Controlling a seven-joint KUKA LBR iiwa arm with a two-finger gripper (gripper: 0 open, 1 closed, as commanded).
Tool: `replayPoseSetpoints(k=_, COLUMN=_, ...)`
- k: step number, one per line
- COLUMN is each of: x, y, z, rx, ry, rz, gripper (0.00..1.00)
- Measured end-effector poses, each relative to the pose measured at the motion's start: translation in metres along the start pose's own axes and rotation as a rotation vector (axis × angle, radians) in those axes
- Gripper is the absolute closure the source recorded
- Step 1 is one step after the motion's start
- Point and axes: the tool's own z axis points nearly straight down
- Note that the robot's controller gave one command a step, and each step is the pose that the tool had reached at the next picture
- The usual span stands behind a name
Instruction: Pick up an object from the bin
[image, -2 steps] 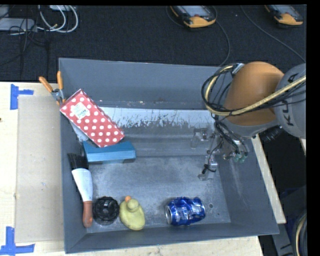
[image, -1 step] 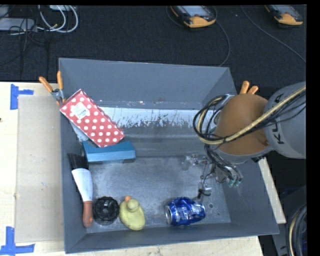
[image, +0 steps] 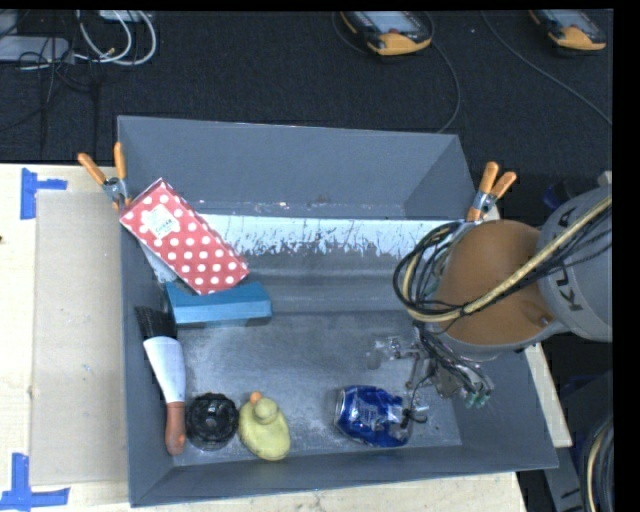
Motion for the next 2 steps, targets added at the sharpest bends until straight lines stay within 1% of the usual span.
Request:
replayPoseSetpoints(k=1, x=0.010, y=0.027, z=0.002, rx=0.001, ry=-0.001, rz=-0.185, gripper=0.00)
replayPoseSetpoints(k=2, x=0.017, y=0.031, z=0.058, rx=0.003, ry=-0.024, rz=-0.082, gripper=0.00)
